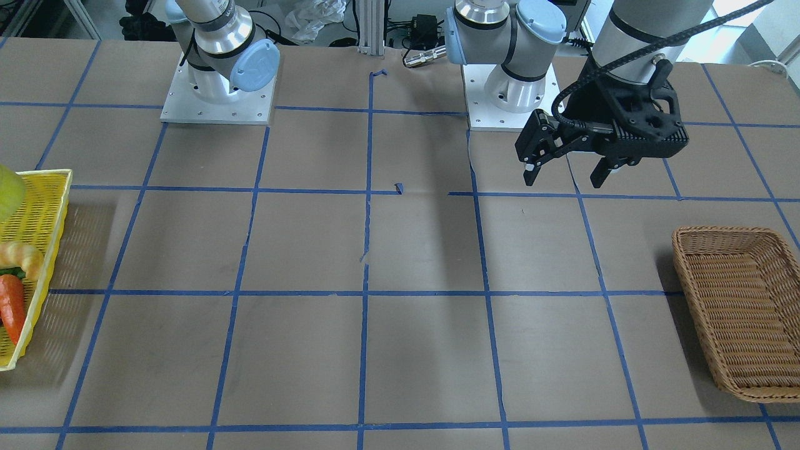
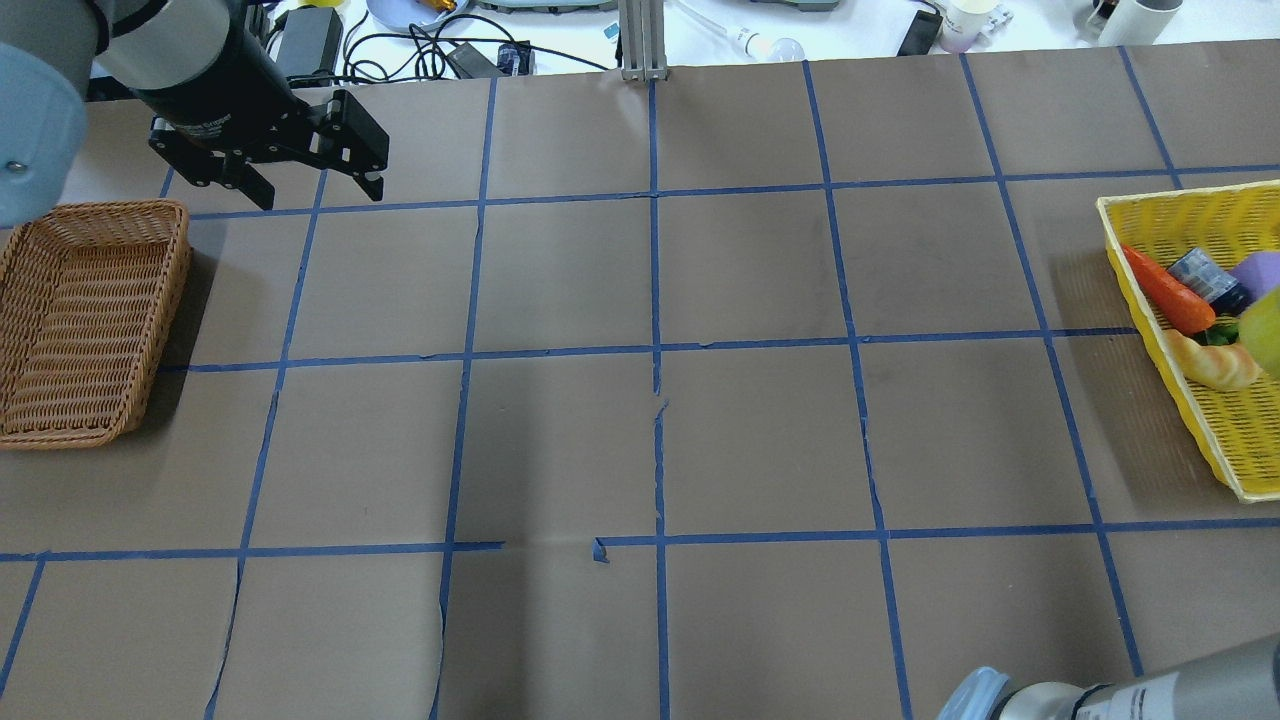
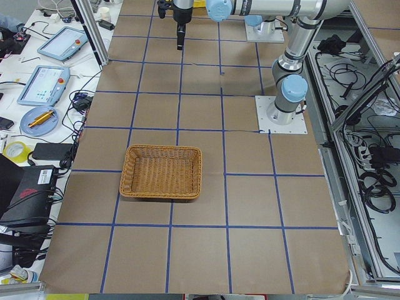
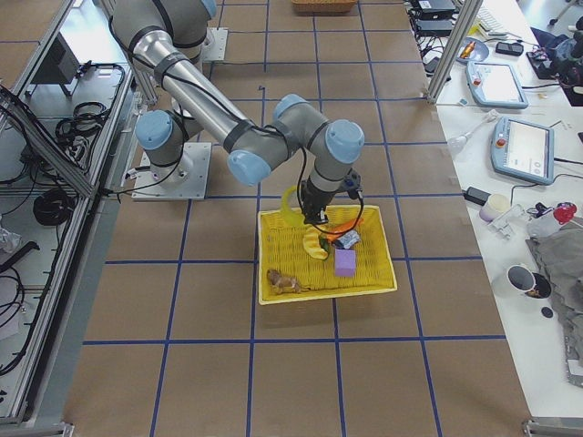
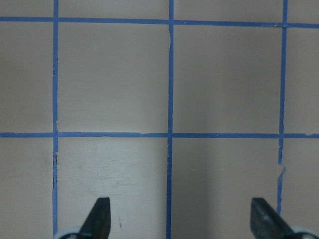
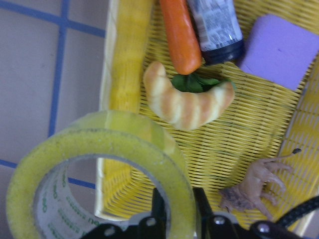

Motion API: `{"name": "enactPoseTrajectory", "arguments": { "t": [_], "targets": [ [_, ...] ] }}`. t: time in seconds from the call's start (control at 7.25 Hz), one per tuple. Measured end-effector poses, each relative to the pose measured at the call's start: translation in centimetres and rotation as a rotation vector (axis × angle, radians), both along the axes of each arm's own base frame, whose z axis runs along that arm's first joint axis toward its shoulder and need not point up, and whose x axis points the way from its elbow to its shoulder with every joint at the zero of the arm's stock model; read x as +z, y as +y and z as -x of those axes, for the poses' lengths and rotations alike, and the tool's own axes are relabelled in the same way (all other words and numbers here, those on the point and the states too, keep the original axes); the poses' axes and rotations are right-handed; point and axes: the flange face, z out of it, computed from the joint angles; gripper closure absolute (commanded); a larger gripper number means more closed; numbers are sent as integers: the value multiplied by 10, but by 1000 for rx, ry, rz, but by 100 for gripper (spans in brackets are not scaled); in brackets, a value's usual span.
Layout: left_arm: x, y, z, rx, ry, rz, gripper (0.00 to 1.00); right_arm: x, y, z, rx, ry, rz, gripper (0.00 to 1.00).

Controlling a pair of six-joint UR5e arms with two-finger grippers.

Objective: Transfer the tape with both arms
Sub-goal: 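Grasp the yellow tape roll with the right gripper and lift it, then carry the tape roll to the table center and release it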

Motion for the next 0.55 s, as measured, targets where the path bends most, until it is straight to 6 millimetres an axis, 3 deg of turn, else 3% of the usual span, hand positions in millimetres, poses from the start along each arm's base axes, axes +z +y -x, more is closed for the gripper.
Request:
{"name": "enactPoseTrajectory", "arguments": {
  "t": [0.14, 0.28, 0.55],
  "targets": [
    [0, 0, 0, 0, 3, -1, 0, 5, -28, -68, -56, -4, 17, 100],
    [-2, 0, 0, 1, 5, -3, 0, 6, -53, -154, -125, 13, 30, 100],
    [-4, 0, 0, 0, 4, -8, 0, -12, -78, -325, -261, 55, 75, 100]
  ]
}}
